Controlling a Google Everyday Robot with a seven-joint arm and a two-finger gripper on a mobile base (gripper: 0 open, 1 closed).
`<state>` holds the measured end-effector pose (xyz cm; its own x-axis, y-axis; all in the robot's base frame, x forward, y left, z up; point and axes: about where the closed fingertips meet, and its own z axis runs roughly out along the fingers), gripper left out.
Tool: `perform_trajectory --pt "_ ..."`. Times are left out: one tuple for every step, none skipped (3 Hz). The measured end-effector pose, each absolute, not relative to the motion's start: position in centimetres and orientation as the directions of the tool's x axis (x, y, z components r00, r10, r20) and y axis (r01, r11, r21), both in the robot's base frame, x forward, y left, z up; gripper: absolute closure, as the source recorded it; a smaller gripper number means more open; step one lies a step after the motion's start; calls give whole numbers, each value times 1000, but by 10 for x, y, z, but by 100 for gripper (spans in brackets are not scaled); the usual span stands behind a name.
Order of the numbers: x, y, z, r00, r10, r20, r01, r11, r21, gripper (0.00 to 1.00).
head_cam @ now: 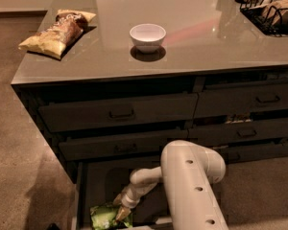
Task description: Pick green rice chip bag from bottom drawer and place on counter
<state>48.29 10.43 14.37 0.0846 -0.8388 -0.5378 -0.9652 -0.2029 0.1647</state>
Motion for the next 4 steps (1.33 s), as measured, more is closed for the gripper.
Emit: perform_trajectory --pt "482 100 161 83 -790 -608 -970 -203 132 100" --pt "468 111 216 81 -633 -770 -971 -223 81 100" --pt "458 102 278 130 -441 -888 -973 -229 -29 100" --pt "454 71 335 206 -333 -920 -971 -188 -149 100"
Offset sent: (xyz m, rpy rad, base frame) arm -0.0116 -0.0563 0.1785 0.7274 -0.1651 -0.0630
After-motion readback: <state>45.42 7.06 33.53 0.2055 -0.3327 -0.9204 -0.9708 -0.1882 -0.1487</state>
